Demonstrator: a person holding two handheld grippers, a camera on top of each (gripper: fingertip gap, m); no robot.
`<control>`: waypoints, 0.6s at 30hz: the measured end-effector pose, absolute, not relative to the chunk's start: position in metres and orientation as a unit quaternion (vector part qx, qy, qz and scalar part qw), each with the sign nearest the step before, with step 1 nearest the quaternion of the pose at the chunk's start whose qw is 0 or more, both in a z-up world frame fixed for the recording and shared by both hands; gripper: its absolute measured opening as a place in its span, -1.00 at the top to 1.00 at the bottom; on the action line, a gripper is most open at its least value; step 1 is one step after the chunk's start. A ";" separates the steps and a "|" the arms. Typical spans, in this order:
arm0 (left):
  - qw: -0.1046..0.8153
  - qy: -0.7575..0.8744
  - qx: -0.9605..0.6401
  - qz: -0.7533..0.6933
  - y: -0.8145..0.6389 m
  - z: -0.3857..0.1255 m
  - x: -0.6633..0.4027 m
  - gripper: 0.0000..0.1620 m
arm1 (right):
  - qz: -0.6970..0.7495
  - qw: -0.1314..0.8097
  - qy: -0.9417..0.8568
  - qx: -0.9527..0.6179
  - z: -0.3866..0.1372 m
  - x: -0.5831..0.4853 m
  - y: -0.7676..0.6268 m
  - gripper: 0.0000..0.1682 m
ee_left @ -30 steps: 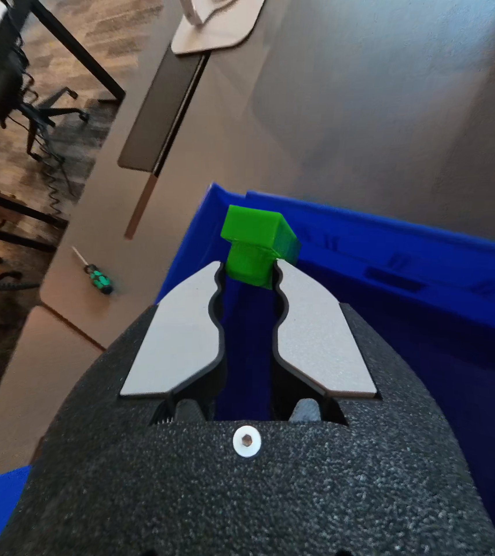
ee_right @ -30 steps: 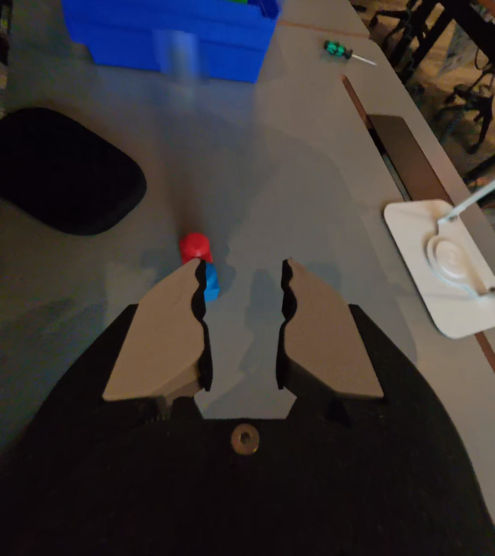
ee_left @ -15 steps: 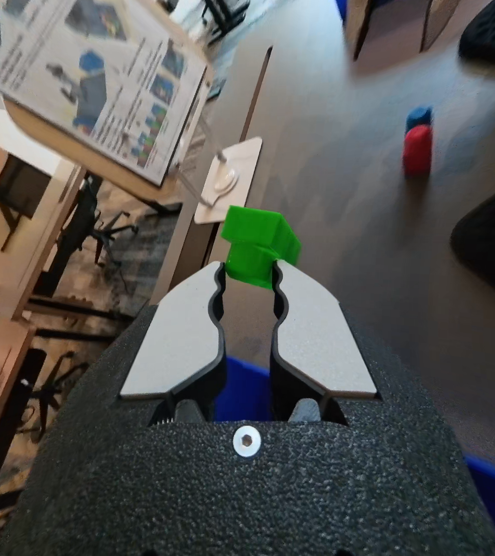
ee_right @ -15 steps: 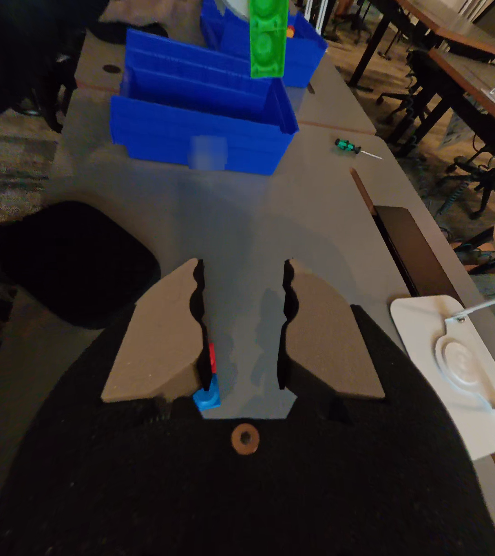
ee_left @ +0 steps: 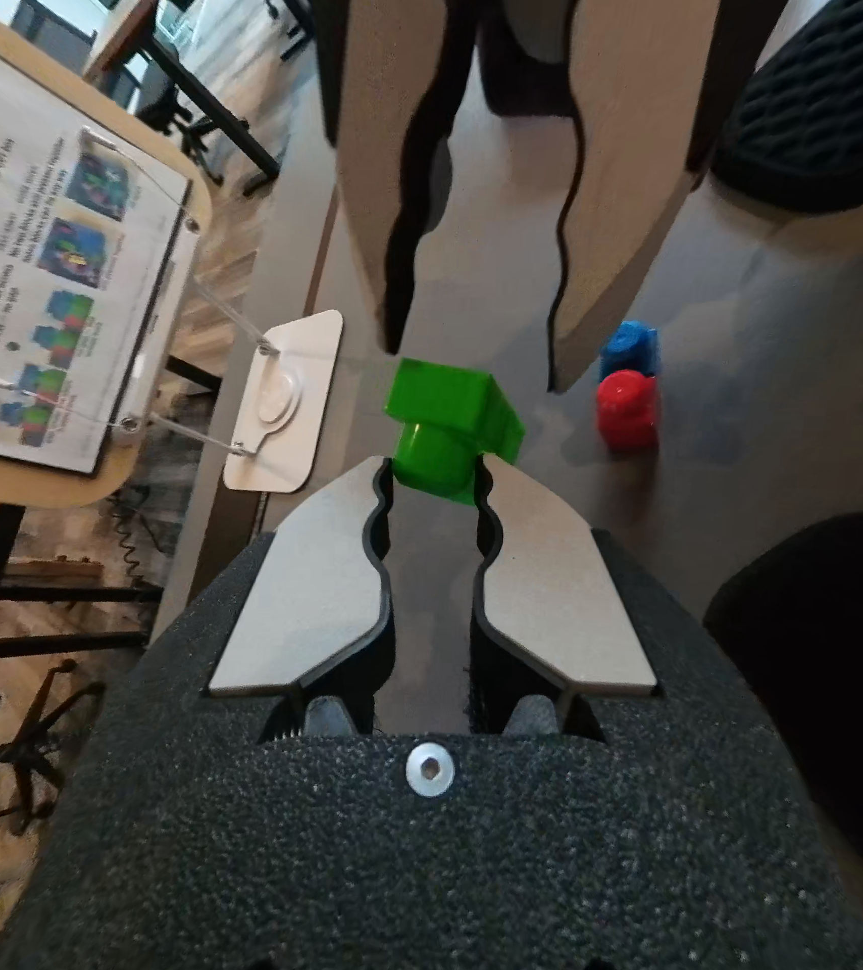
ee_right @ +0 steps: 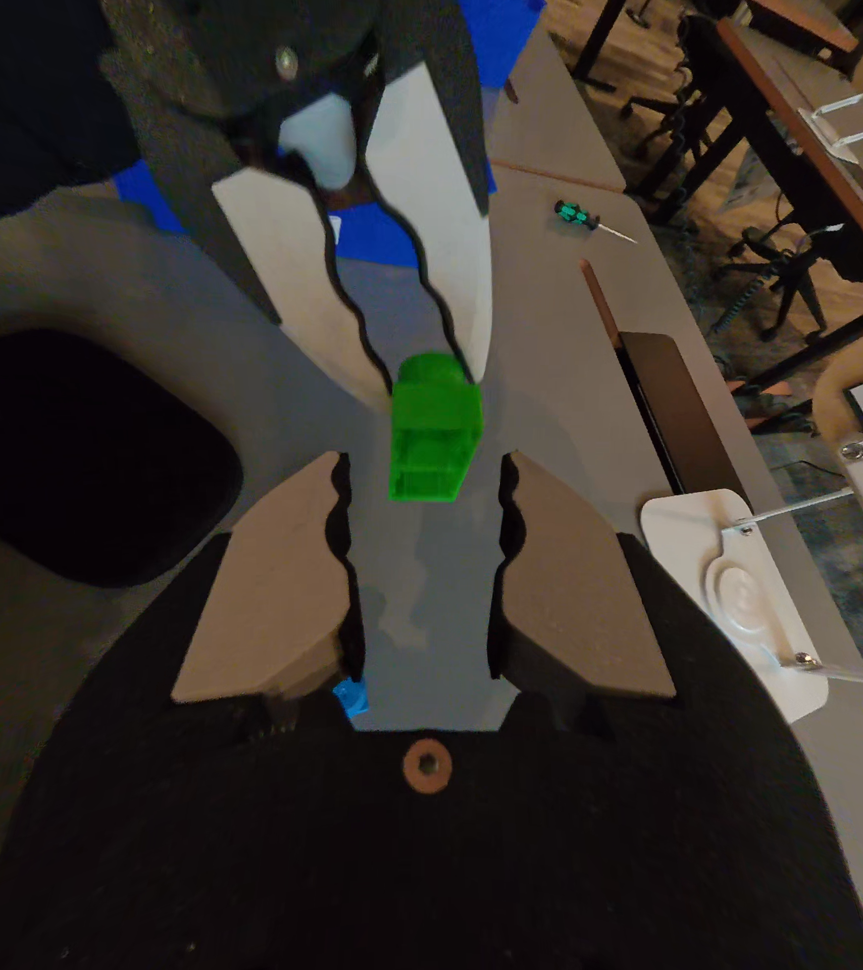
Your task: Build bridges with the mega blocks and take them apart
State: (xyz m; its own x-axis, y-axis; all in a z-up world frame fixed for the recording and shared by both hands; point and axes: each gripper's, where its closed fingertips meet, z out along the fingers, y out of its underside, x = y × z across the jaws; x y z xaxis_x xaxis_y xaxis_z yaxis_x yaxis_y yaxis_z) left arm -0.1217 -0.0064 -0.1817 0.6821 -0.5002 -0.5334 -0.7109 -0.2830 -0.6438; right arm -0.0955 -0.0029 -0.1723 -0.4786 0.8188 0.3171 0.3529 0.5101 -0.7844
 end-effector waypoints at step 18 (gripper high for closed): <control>0.597 0.237 -0.766 -0.013 -0.001 -0.170 -0.092 0.05 | 0.508 0.360 -0.718 -0.311 -0.136 -0.064 0.012 0.57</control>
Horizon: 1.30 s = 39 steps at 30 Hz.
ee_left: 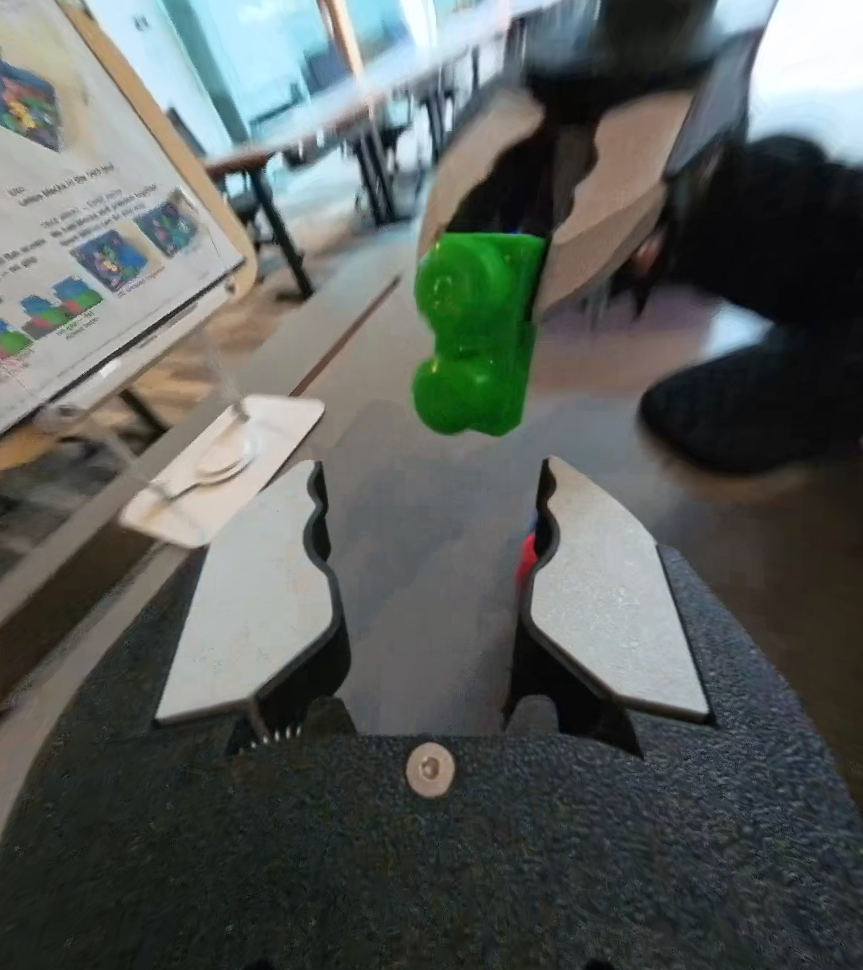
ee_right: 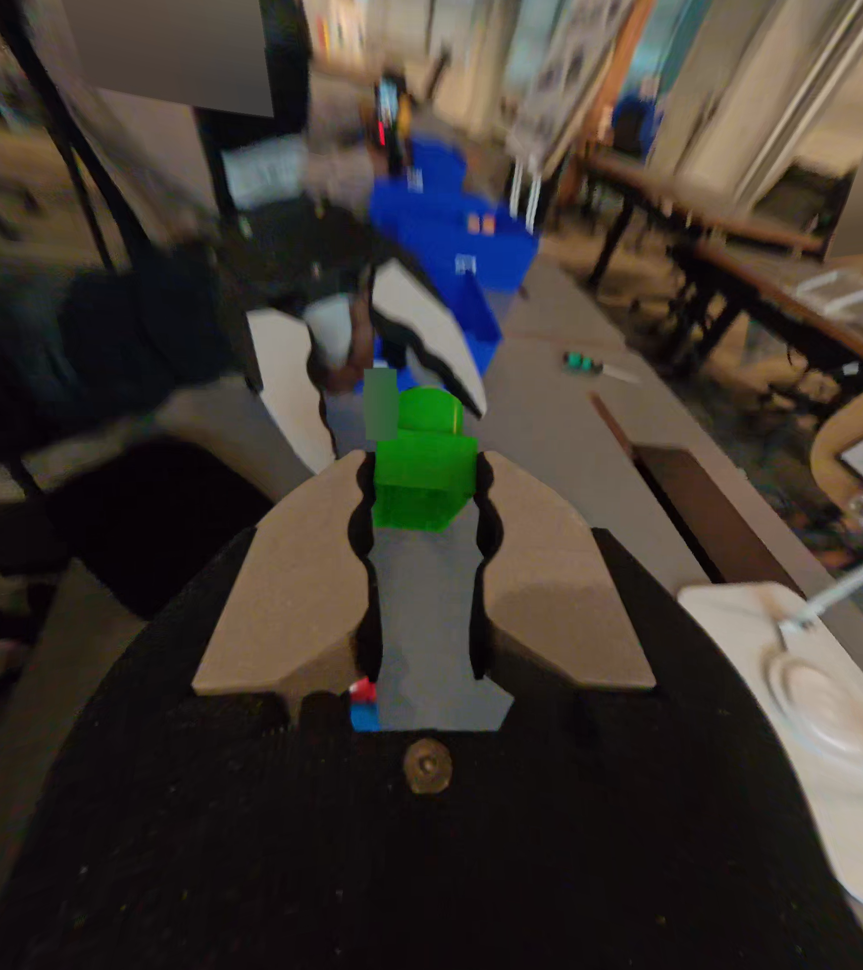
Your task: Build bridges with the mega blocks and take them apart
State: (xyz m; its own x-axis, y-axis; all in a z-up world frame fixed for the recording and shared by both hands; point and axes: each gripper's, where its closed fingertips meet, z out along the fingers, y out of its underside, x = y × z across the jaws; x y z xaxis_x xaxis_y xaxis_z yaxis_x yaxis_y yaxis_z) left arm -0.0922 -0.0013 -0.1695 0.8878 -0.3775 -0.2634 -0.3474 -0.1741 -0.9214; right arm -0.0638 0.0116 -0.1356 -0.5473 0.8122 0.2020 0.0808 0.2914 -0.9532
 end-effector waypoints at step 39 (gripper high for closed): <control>0.534 0.248 -0.784 -0.197 -0.017 -0.198 -0.027 0.57 | 0.319 0.120 -0.892 -0.297 -0.181 -0.015 0.012 0.32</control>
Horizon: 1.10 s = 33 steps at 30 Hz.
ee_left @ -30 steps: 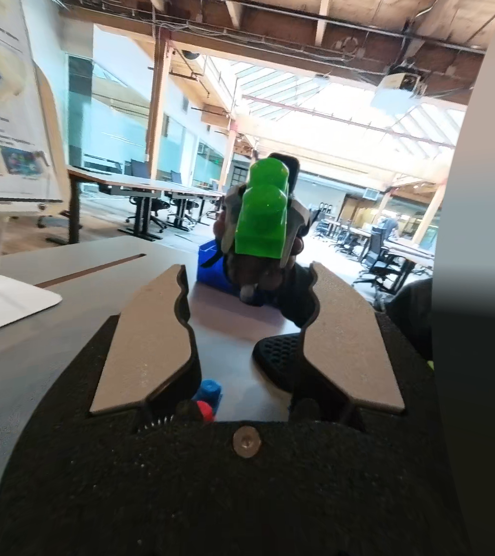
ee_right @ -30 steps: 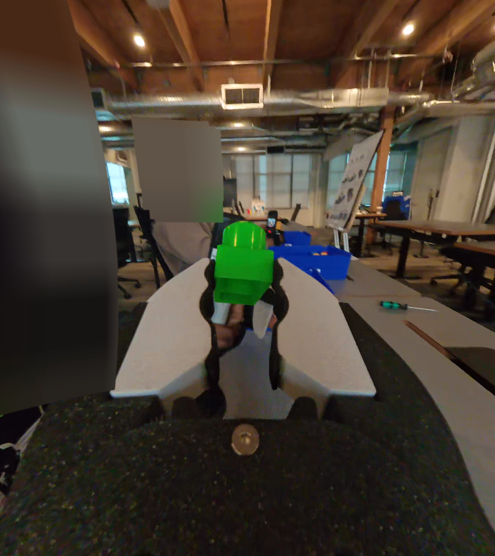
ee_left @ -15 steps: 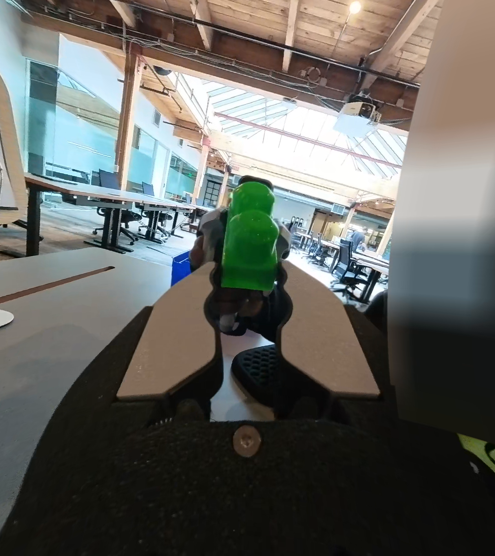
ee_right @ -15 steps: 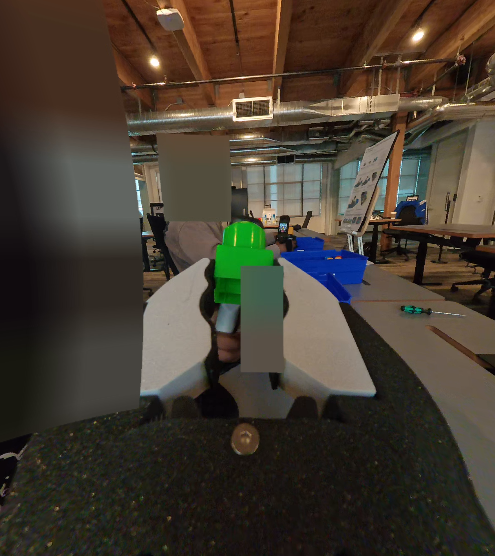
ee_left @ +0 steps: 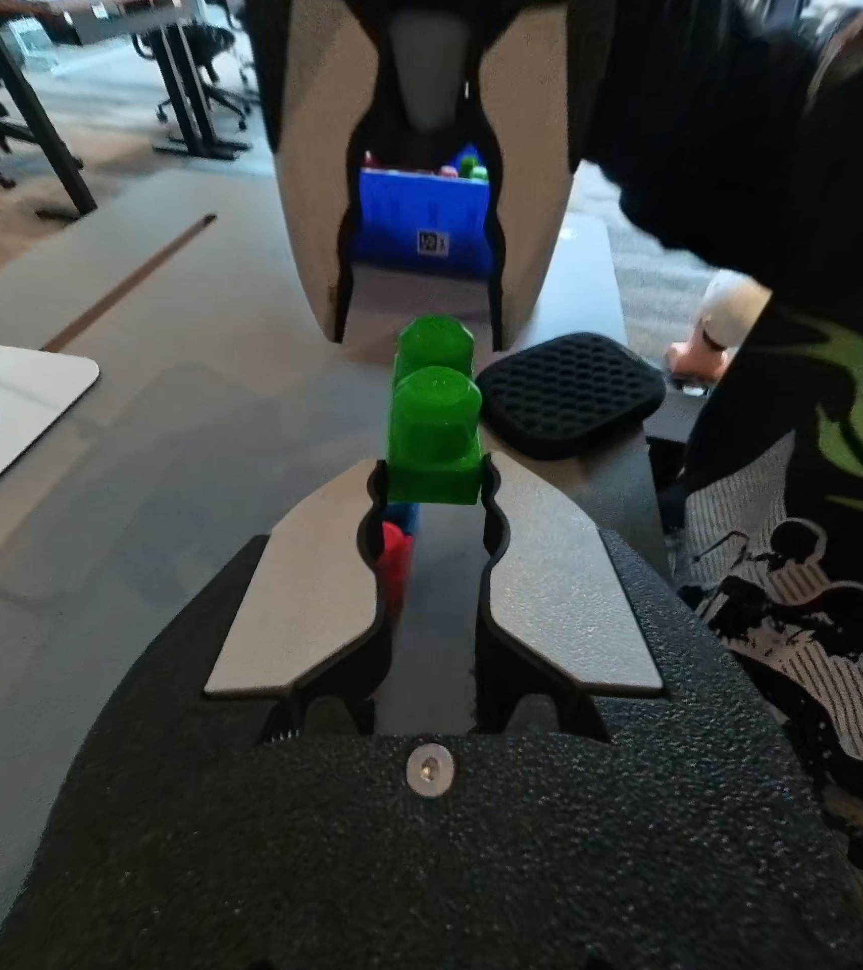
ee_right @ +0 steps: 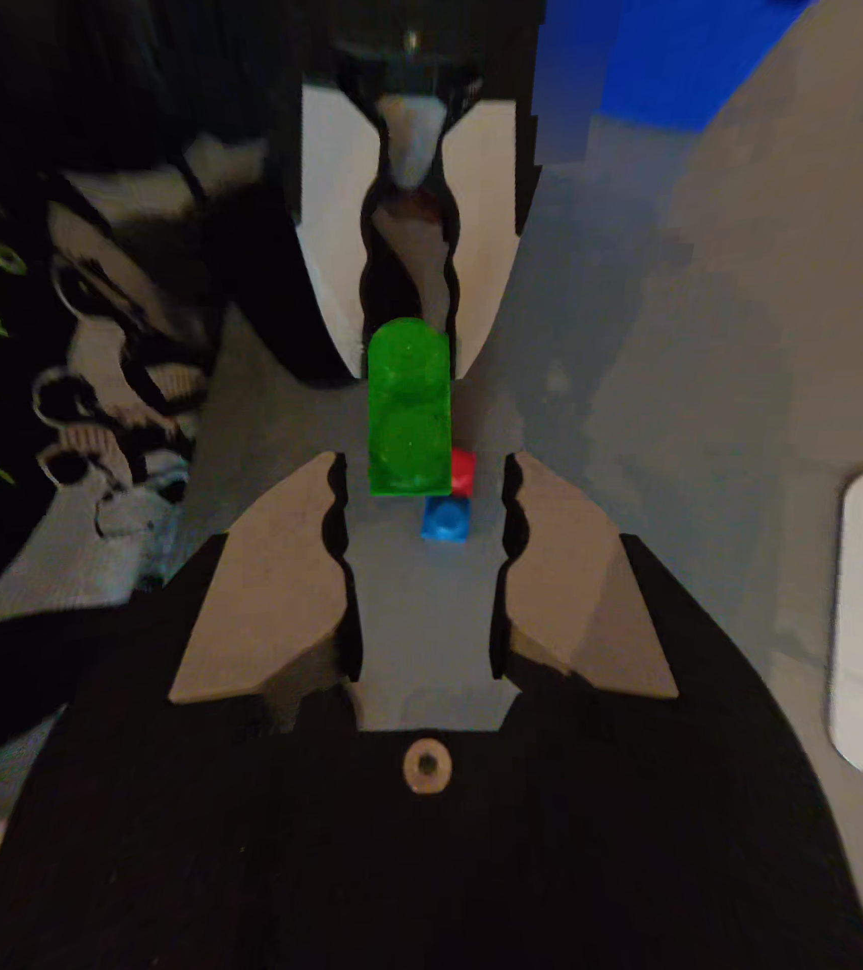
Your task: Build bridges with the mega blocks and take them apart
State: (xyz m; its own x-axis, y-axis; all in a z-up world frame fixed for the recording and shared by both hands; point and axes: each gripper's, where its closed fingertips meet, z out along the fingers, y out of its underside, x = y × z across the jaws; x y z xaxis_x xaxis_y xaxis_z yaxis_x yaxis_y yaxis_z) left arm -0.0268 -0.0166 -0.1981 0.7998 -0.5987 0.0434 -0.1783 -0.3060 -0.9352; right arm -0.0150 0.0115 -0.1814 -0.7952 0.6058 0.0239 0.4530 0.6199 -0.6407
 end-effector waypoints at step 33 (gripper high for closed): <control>0.548 0.273 -0.775 -0.157 -0.025 -0.277 -0.063 0.11 | 0.066 0.067 -0.930 -0.356 -0.270 -0.029 0.023 0.59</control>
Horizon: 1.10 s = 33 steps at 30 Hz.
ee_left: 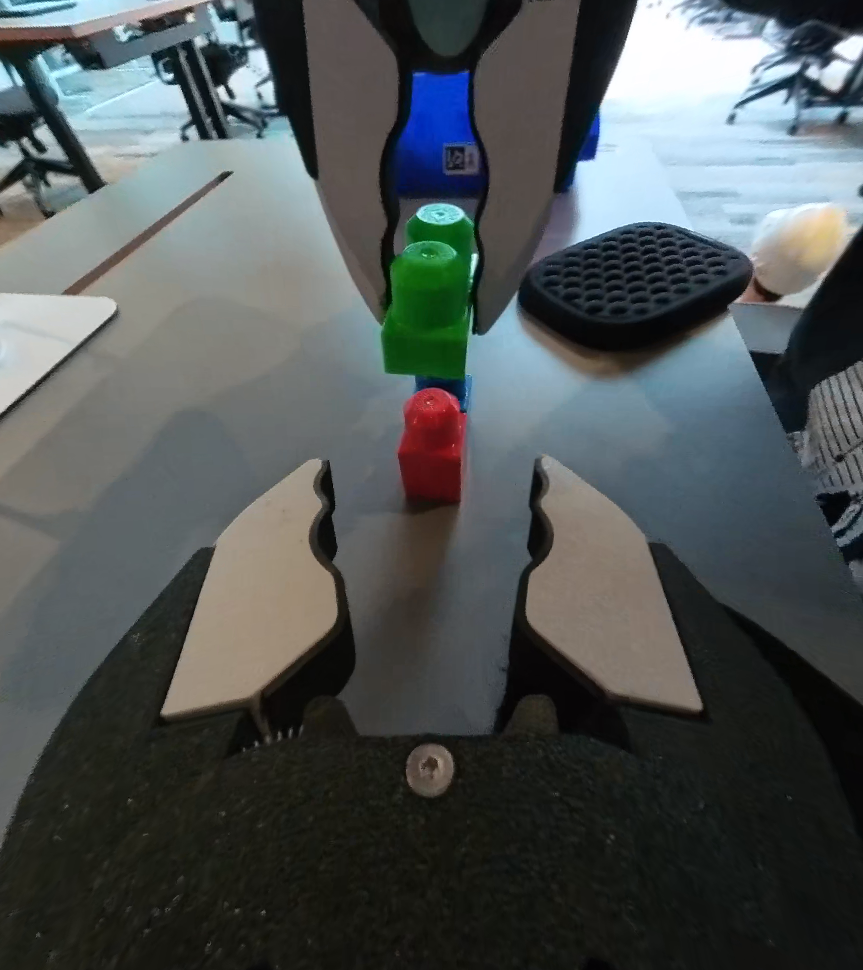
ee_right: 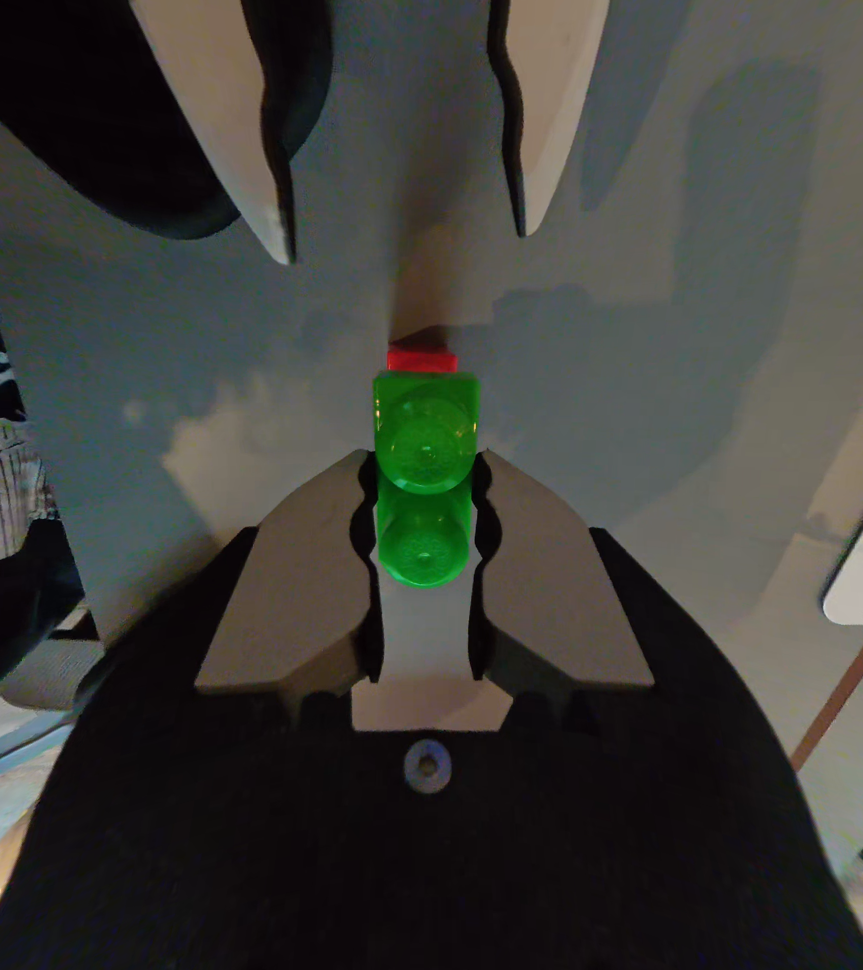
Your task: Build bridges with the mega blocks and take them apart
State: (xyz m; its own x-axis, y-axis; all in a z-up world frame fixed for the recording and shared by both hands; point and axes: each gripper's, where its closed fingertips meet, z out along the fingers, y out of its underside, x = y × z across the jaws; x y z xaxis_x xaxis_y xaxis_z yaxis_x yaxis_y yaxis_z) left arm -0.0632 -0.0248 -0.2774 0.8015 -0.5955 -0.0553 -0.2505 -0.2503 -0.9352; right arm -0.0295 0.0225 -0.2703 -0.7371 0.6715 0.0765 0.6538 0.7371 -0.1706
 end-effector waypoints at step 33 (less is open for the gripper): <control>0.568 0.287 -0.735 -0.233 -0.029 -0.284 -0.066 0.12 | 0.044 0.022 -0.922 -0.385 -0.311 -0.031 0.022 0.59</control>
State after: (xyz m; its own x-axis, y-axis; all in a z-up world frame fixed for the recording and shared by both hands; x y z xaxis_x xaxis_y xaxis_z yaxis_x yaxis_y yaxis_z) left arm -0.0660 -0.0289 -0.2838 0.7269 -0.6866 0.0159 -0.1581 -0.1899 -0.9690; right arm -0.0309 0.0219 -0.3112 -0.7023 0.7118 0.0062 0.7079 0.6994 -0.0986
